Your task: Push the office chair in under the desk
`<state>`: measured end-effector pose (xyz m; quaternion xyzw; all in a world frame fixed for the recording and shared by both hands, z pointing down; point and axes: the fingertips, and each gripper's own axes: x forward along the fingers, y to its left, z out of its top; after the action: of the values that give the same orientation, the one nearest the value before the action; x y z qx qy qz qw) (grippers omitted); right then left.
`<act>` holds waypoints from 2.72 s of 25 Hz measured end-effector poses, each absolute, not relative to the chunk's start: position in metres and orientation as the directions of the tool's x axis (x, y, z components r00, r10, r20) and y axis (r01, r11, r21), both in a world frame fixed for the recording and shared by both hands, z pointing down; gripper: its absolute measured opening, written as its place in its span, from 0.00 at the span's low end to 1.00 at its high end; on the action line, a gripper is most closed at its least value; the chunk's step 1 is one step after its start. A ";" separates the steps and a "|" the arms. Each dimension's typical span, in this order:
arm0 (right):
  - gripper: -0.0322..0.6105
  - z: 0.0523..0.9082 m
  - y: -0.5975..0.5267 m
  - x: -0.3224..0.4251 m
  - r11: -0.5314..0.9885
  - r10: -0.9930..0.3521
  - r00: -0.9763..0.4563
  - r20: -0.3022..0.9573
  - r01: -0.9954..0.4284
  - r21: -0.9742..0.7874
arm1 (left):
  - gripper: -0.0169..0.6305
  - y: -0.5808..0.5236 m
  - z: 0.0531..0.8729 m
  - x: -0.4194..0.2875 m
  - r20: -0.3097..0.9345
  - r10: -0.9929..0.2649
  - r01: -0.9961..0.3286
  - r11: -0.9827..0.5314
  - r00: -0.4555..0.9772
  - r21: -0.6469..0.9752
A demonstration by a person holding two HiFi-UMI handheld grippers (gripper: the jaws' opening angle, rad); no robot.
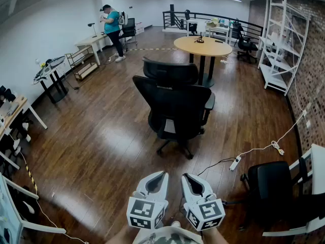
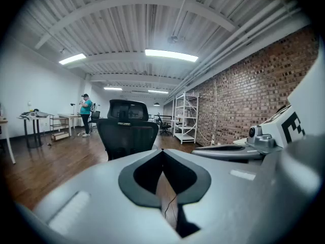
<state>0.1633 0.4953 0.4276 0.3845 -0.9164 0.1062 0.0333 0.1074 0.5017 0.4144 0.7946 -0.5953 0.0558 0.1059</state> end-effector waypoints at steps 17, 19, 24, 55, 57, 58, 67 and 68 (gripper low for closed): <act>0.06 0.439 0.382 0.132 0.657 -0.725 -0.666 0.176 -0.745 -0.114 | 0.05 0.376 0.424 0.070 0.187 -0.926 -0.942 -0.306 0.329 0.139; 0.06 0.438 0.367 0.124 0.648 -0.732 -0.657 0.179 -0.753 -0.114 | 0.05 0.361 0.423 0.061 0.185 -0.923 -0.939 -0.313 0.336 0.144; 0.06 0.437 0.335 0.104 0.628 -0.747 -0.636 0.193 -0.770 -0.110 | 0.05 0.328 0.420 0.039 0.186 -0.917 -0.931 -0.328 0.354 0.157; 0.15 0.415 0.207 0.041 0.550 -0.820 -0.542 0.182 -0.835 -0.008 | 0.06 0.199 0.399 -0.056 0.113 -0.879 -0.883 -0.450 0.464 0.131; 0.16 0.413 0.201 0.037 0.561 -0.815 -0.551 0.180 -0.827 0.006 | 0.06 0.192 0.397 -0.060 0.111 -0.878 -0.884 -0.452 0.465 0.121; 0.16 0.413 0.197 0.035 0.567 -0.811 -0.556 0.182 -0.824 0.013 | 0.06 0.189 0.397 -0.062 0.112 -0.878 -0.884 -0.453 0.465 0.116; 0.26 0.397 0.145 0.062 0.583 -0.810 -0.557 0.183 -0.799 0.147 | 0.10 0.149 0.389 -0.088 0.106 -0.894 -0.899 -0.437 0.435 0.007; 0.28 0.395 0.138 0.065 0.584 -0.810 -0.556 0.186 -0.794 0.170 | 0.10 0.142 0.386 -0.093 0.104 -0.898 -0.902 -0.432 0.429 -0.007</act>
<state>0.0651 0.1378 0.3947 0.4551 -0.8813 -0.0330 0.1226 -0.0934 0.1423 0.3861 0.8448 -0.5325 0.0456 0.0248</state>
